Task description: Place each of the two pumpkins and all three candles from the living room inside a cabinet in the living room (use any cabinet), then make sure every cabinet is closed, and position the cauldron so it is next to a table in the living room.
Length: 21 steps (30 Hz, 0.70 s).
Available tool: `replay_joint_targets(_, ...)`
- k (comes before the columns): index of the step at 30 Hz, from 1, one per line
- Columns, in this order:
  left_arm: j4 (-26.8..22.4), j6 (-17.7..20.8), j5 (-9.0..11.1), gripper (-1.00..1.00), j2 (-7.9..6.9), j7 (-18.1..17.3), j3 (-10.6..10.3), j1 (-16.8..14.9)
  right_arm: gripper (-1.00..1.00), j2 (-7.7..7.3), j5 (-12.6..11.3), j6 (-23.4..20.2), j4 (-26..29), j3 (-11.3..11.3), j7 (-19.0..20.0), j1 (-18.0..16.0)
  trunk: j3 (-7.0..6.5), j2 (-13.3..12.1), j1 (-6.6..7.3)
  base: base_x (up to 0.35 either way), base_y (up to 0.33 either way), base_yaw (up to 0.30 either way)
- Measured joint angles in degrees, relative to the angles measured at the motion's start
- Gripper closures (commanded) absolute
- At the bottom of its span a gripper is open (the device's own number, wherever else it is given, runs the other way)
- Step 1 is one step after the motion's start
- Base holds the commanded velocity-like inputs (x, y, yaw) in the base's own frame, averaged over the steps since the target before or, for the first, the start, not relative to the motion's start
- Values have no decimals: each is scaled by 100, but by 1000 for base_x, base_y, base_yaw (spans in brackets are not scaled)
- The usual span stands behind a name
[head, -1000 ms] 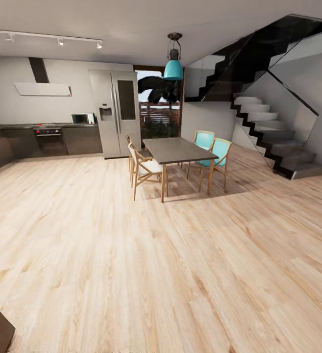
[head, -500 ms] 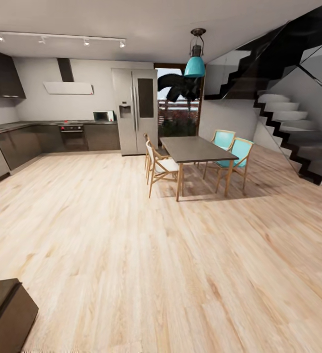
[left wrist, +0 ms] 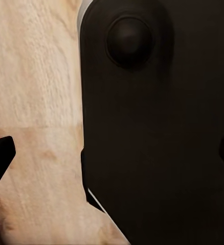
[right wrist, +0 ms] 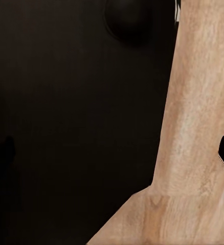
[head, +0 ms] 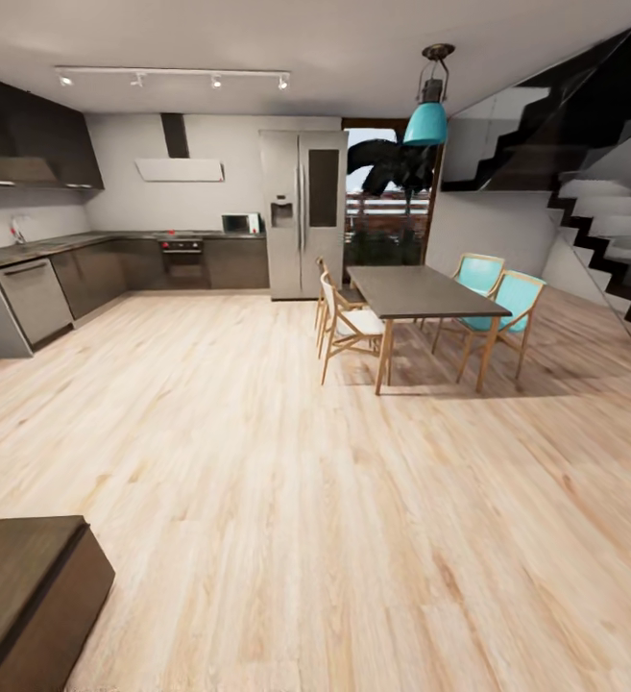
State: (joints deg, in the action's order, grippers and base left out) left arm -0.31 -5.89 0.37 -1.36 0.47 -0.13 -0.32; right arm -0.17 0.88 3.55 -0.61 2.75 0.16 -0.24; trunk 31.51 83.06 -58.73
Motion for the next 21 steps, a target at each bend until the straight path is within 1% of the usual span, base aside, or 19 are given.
replay_joint_targets(4, 0, 0, 4, -100, 16, 0, 4, 0, -100, 0, 0, -1, 1, 4, 0, 0, 16, 0, 0, 0, 0, 237)
replay_joint_targets(12, -1, 0, -4, -100, -19, 0, -12, 0, -100, -2, 0, 3, 8, -1, 0, 0, 47, 0, 0, 0, 0, 237)
replay_joint_targets(21, -1, 0, 2, -100, 1, 0, 0, 0, -100, 0, 0, 1, -2, 4, 0, 0, 77, 0, 0, 0, 0, 238)
